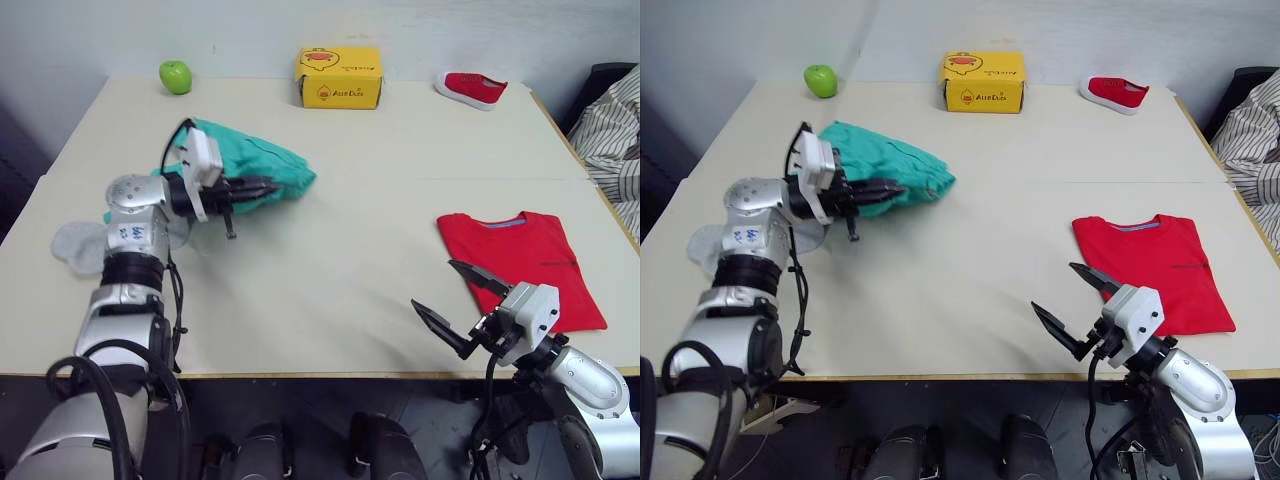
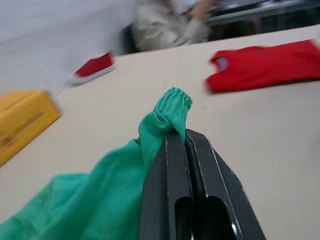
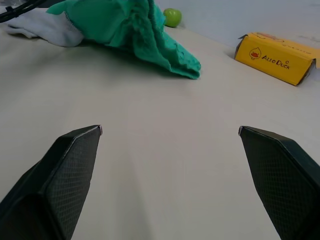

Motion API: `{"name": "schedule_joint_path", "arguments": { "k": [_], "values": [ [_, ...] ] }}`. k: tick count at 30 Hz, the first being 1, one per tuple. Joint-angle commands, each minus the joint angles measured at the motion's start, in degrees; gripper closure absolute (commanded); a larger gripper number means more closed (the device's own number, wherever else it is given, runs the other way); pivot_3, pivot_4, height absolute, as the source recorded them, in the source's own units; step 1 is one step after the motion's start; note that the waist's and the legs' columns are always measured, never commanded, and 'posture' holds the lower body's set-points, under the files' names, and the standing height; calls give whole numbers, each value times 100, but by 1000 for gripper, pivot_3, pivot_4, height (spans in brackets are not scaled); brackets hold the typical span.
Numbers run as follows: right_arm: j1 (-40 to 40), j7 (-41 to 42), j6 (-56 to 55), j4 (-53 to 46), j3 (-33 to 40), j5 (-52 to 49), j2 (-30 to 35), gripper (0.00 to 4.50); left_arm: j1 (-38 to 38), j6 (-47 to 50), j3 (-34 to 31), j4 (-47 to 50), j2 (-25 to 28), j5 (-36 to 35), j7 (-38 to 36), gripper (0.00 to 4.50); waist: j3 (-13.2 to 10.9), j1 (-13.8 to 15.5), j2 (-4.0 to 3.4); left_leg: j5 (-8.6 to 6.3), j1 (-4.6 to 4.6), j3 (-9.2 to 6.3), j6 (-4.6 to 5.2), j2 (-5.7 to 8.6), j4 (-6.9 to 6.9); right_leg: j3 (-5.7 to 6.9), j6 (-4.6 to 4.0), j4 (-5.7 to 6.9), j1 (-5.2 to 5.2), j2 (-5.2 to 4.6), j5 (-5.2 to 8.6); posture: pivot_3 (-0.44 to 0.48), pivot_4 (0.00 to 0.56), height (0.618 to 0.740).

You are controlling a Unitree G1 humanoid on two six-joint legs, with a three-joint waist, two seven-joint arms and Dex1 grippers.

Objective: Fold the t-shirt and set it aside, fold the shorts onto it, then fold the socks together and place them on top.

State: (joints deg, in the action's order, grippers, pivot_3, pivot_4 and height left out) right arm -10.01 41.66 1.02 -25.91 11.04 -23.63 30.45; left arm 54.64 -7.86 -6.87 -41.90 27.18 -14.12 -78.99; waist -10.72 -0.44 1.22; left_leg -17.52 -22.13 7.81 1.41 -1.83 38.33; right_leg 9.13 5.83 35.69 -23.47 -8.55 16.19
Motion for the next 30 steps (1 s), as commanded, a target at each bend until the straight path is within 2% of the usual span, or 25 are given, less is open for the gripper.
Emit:
{"name": "schedule_joint_path", "arguments": {
  "k": [1,3,7,9,12,17,21,25,27,30],
  "values": [
    [86,80,-209,90,44,0,-3,0,-700,724,464,2090,-168,-490,-135,4476,0,6,0,0,0,0,0,-1,1,-1,0,0,0,0,0,0,150,740],
    [119,70,-229,180,108,37,36,0,-1222,1111,774,3017,-300,-618,-29,4476,0,24,0,-1,-2,-3,1,-15,8,-4,0,4,1,-3,0,0,150,740],
    [66,172,-237,286,190,96,162,0,-1958,1168,1453,3538,-464,-92,405,4476,1,52,-2,-7,-3,-6,11,-21,33,-5,-1,9,7,-8,0,0,150,740],
    [46,253,-273,322,198,131,229,0,-2180,1213,1648,3680,-538,-15,584,4102,1,47,-2,-12,-4,-8,16,-26,48,-5,-1,-2,7,-9,0,0,150,740],
    [107,245,-220,312,248,107,268,0,-2444,1457,1653,3890,-498,-99,821,3298,1,45,-2,-16,-6,-9,18,-32,54,-6,-3,-1,5,-10,-1,0,150,740],
    [438,364,97,194,179,-77,481,0,-2573,1673,915,3922,135,-499,936,1652,0,3,-8,-22,-3,-6,6,-52,56,-7,-13,1,2,1,0,0,150,740],
    [941,557,998,-293,-552,-309,700,0,-2848,1170,238,3572,817,-500,882,312,-2,21,-11,-26,-4,-7,2,-60,56,-3,-18,0,1,4,3,0,150,740],
    [1632,508,1879,-489,-1856,181,666,0,-3060,441,-168,2869,1394,-268,969,312,-2,14,-12,-33,-6,-6,-5,-73,62,-1,-29,1,-5,7,7,0,150,740],
    [1974,222,1799,-217,-2432,868,449,0,-3128,110,-95,2727,1464,-86,1049,312,-3,37,-13,-38,-8,-5,-6,-74,64,1,-31,3,-9,7,9,0,150,740],
    [2245,-67,1769,168,-2911,1525,210,0,-3163,-440,88,2518,1444,287,1222,312,-3,96,-13,-49,-17,-7,6,-60,75,4,-30,10,-11,-1,8,0,150,740]
  ]
}}
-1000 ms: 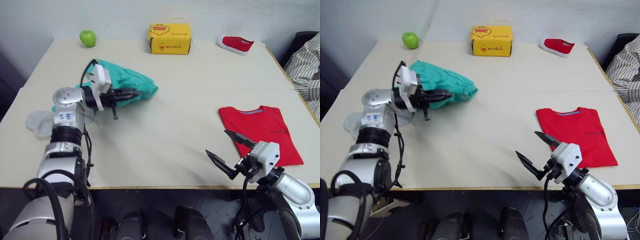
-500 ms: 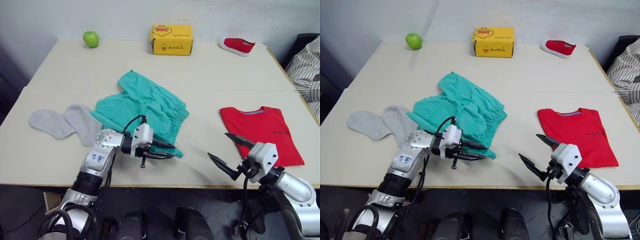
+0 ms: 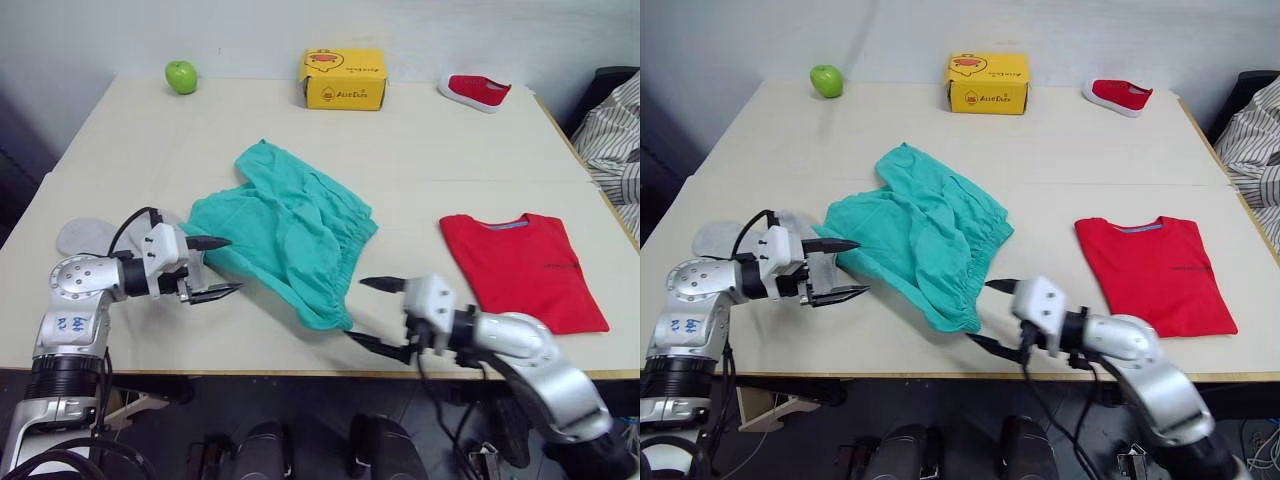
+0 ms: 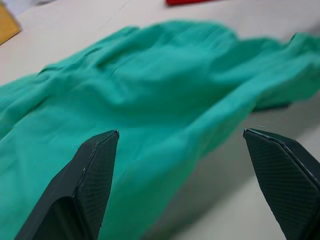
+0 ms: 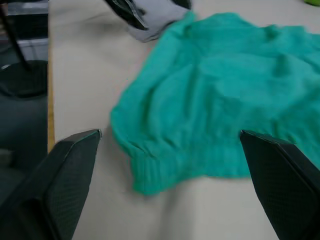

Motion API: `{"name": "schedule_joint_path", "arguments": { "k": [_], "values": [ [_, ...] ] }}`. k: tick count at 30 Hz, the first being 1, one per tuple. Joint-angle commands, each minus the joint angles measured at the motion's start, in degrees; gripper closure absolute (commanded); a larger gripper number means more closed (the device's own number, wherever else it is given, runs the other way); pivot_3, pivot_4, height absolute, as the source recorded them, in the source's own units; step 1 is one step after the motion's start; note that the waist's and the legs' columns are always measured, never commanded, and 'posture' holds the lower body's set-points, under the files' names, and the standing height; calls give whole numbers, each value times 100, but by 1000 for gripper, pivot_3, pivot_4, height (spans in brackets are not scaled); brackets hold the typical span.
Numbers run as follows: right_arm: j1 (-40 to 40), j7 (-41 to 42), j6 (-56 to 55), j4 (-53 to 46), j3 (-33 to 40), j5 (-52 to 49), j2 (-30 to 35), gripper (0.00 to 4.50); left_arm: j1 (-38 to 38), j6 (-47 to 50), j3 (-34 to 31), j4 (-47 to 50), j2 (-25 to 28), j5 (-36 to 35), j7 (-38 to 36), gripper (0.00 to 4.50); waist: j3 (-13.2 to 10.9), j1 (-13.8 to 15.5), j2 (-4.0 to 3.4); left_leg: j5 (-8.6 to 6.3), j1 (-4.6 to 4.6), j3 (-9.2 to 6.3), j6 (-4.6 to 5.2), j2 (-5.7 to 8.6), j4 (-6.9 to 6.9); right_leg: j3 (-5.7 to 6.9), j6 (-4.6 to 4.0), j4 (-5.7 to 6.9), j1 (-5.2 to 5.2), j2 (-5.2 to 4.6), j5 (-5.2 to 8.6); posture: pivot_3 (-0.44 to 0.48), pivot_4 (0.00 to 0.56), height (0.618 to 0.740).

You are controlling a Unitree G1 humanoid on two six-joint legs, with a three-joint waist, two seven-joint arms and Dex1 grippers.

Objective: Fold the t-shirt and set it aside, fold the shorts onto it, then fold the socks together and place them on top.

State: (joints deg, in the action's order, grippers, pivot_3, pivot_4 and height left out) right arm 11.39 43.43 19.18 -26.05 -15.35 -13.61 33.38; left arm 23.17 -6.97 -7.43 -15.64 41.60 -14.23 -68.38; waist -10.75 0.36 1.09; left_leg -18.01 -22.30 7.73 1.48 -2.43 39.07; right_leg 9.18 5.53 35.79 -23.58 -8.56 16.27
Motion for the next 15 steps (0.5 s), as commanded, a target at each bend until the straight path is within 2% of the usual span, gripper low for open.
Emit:
{"name": "schedule_joint_path", "arguments": {
  "k": [1,5,8,15],
  "values": [
    [175,-314,-16,278,-378,650,-172,0,-1,-703,211,-211,-27,405,221,312,0,26,0,-2,-3,0,4,5,2,-1,2,0,-1,-3,-1,0,150,740],
    [344,-444,-264,713,-749,1241,-351,0,217,-1358,473,-780,-36,914,564,312,0,-21,0,-7,-8,14,13,10,2,-7,13,8,-3,-1,-10,0,150,740],
    [504,-641,-605,1085,-835,1616,-492,584,444,-1680,599,-1144,-24,1156,786,273,0,-60,0,-7,-8,19,13,8,2,-5,14,8,-4,1,-10,0,150,740],
    [703,-869,-1221,1492,-591,1821,-712,3111,820,-2063,700,-1591,-65,1163,916,273,0,-85,1,-4,-5,38,8,-7,2,-7,15,13,-12,5,-10,0,150,740]
  ]
}}
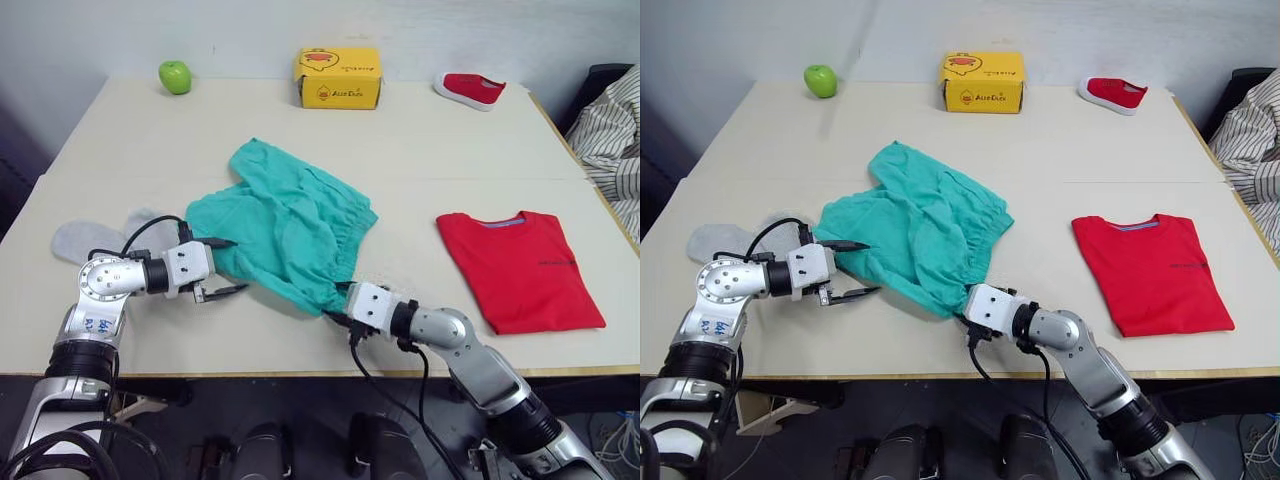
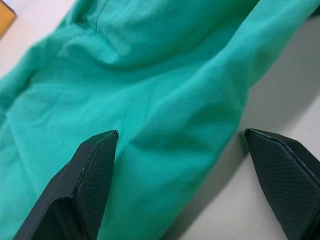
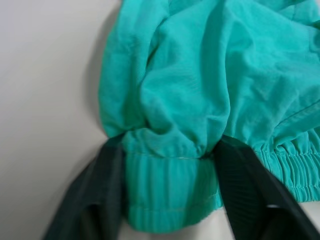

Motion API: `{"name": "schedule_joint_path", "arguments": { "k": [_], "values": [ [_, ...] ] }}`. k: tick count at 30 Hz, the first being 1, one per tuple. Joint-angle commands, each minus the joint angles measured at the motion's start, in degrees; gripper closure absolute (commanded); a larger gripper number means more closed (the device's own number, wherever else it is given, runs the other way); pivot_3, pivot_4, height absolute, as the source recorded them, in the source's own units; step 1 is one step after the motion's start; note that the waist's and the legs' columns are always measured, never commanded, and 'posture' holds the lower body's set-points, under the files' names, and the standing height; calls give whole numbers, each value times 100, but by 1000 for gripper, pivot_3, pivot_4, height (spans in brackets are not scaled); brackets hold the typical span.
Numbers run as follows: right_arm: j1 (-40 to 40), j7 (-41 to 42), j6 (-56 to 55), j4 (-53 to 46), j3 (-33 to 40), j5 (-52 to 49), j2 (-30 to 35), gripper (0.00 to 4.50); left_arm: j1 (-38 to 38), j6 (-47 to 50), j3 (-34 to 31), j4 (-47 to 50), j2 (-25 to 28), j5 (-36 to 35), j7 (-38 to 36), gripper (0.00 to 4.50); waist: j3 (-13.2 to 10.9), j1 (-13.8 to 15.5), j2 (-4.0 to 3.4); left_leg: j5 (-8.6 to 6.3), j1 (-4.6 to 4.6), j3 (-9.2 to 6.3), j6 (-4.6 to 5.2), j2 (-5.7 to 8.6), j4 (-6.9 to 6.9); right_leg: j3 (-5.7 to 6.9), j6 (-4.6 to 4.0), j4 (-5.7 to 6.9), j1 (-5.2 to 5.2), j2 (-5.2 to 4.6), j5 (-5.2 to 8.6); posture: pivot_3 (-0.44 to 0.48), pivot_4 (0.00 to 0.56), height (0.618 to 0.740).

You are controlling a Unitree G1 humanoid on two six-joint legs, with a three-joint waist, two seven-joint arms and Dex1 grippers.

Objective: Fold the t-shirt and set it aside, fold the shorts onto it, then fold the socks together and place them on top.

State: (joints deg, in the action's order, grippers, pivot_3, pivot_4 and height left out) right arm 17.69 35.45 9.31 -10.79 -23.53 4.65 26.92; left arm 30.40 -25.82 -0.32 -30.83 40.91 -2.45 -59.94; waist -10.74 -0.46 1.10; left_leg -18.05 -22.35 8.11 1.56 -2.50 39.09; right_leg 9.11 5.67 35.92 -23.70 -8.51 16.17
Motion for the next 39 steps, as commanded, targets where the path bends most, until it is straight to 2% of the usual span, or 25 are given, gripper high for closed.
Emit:
{"name": "schedule_joint_path", "arguments": {
  "k": [1,3,5,15,20,25,28,34,39],
  "values": [
    [73,-103,-259,-5,311,-36,-91,3456,137,-219,0,-125,12,7,113,273,0,-10,0,0,0,2,-1,0,0,0,0,0,-1,0,0,0,150,740],
    [97,-132,-324,50,483,-67,-99,4243,208,-247,13,-215,22,52,217,273,0,-24,0,-1,0,5,-1,-1,0,-1,0,-2,-1,2,0,0,150,740],
    [114,-113,-324,84,648,-114,-67,4451,248,-284,20,-235,20,28,225,273,0,-36,0,-1,0,6,0,0,0,-2,0,-2,0,1,0,0,150,740],
    [227,251,-19,169,1910,-965,309,4451,457,-110,22,-198,-14,-56,338,273,0,-45,0,-2,0,7,1,-1,0,-4,1,-2,0,1,0,0,150,740],
    [73,457,84,-19,1901,-1051,385,4451,811,-283,327,-542,-255,335,544,273,0,-32,0,-2,1,8,1,0,0,-3,1,-2,0,2,0,0,150,740],
    [-9,487,214,-198,1888,-1095,338,4451,1298,-409,842,-1338,-455,991,724,273,0,-26,0,-2,0,12,1,3,0,-4,2,-2,-1,3,-1,0,150,740],
    [6,468,293,-263,1955,-1144,347,4451,1461,-410,1005,-1658,-418,1132,642,845,1,-28,1,-2,2,13,1,2,0,-6,2,-2,0,3,-1,0,150,740],
    [64,409,339,-226,2149,-1244,377,4451,1676,-464,1044,-2169,-84,1298,761,2777,1,-94,1,-1,6,13,0,-3,0,-6,2,0,0,4,-1,0,150,740],
    [488,357,262,157,2405,-1454,311,4451,1986,-439,896,-2707,94,1188,780,4382,0,-115,1,-1,6,14,0,-4,0,-7,1,3,-2,4,-1,0,150,740]
  ]
}}
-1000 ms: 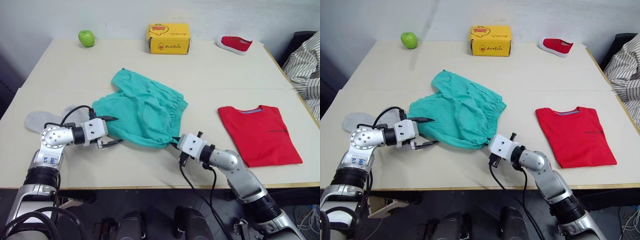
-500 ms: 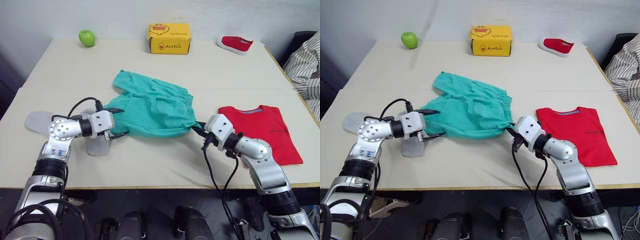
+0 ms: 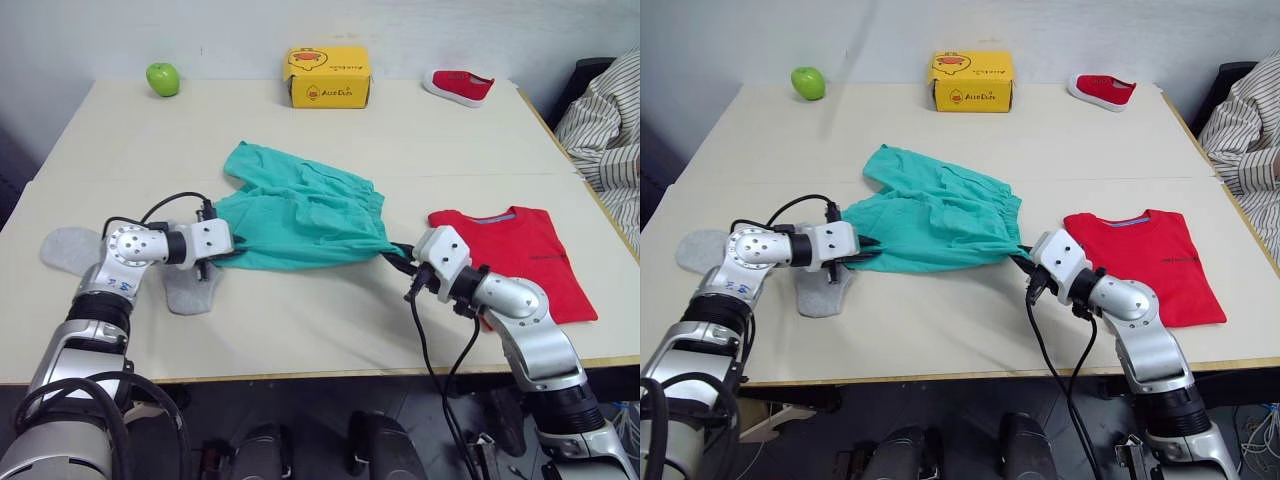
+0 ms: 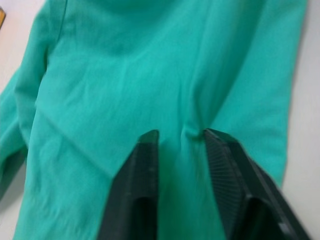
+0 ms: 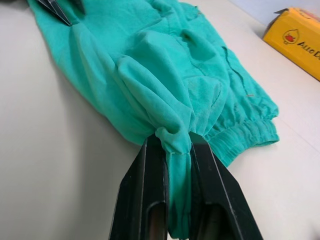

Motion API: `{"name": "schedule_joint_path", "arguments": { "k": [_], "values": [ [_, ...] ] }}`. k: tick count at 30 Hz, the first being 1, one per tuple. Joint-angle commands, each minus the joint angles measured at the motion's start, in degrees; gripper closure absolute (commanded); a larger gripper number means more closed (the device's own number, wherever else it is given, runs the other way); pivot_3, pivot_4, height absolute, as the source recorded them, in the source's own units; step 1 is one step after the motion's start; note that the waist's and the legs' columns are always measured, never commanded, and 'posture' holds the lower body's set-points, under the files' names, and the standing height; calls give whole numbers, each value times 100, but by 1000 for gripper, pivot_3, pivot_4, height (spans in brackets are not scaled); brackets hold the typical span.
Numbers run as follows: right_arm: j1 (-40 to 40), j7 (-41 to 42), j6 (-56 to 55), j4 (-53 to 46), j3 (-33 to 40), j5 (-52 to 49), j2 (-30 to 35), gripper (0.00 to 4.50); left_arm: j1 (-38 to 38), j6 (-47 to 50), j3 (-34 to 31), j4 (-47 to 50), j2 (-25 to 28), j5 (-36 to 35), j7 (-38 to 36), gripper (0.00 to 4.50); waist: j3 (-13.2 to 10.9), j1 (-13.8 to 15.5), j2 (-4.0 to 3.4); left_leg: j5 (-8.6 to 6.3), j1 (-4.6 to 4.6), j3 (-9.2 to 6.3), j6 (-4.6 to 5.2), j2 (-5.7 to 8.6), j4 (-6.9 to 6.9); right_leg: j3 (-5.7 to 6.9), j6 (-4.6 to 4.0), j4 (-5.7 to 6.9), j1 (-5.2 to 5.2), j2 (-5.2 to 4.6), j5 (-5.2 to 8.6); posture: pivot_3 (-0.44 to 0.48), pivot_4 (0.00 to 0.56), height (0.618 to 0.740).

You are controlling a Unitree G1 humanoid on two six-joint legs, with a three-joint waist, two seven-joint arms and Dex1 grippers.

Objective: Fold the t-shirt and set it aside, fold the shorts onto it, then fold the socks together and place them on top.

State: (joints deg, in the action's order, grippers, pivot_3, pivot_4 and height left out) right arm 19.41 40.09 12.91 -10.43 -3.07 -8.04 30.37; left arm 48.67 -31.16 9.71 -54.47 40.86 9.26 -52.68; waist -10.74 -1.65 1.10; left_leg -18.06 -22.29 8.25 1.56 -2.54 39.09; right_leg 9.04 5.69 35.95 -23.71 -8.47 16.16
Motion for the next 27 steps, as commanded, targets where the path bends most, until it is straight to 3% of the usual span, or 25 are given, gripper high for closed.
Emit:
{"name": "schedule_joint_path", "arguments": {
  "k": [1,5,10,13,19,25,27],
  "values": [
    [444,-121,-157,244,376,-204,-64,4451,259,153,-195,-453,67,-80,74,4493,0,4,0,0,0,0,0,0,0,0,0,0,0,0,0,0,150,740],
    [922,-99,-349,669,364,-243,-197,4451,594,282,-465,-734,-23,-337,111,4500,0,12,1,1,-5,0,2,3,0,1,0,-2,-1,-1,0,0,150,740],
    [1213,-56,-360,914,323,-321,-283,4451,689,476,-886,-547,-113,-1003,-806,4500,0,3,1,-1,-10,0,4,7,0,2,0,-3,-5,-2,0,0,150,740],
    [1300,-77,-407,1047,296,-300,-325,4451,573,667,-1012,-218,-96,-1276,-1266,3925,0,-7,1,-2,-10,7,4,10,0,2,1,-3,-5,-2,0,0,150,740],
    [1642,-404,-469,1574,371,-259,-598,4451,-241,1079,-912,1388,-122,-1702,-2070,2003,-1,-45,-1,1,-6,9,-1,3,0,-4,1,1,-7,1,0,0,150,740],
    [1779,-480,-503,1718,305,-271,-774,4451,-869,574,-721,2109,-256,-1138,-1266,67,-2,-24,-2,1,-7,9,-1,1,0,-9,1,1,-8,2,0,0,150,740],
    [1792,-468,-489,1695,290,-277,-802,4451,-932,297,-668,2073,-260,-839,-846,0,-2,-15,-2,1,-7,9,-1,1,0,-9,1,1,-8,2,0,0,150,740]
  ]
}}
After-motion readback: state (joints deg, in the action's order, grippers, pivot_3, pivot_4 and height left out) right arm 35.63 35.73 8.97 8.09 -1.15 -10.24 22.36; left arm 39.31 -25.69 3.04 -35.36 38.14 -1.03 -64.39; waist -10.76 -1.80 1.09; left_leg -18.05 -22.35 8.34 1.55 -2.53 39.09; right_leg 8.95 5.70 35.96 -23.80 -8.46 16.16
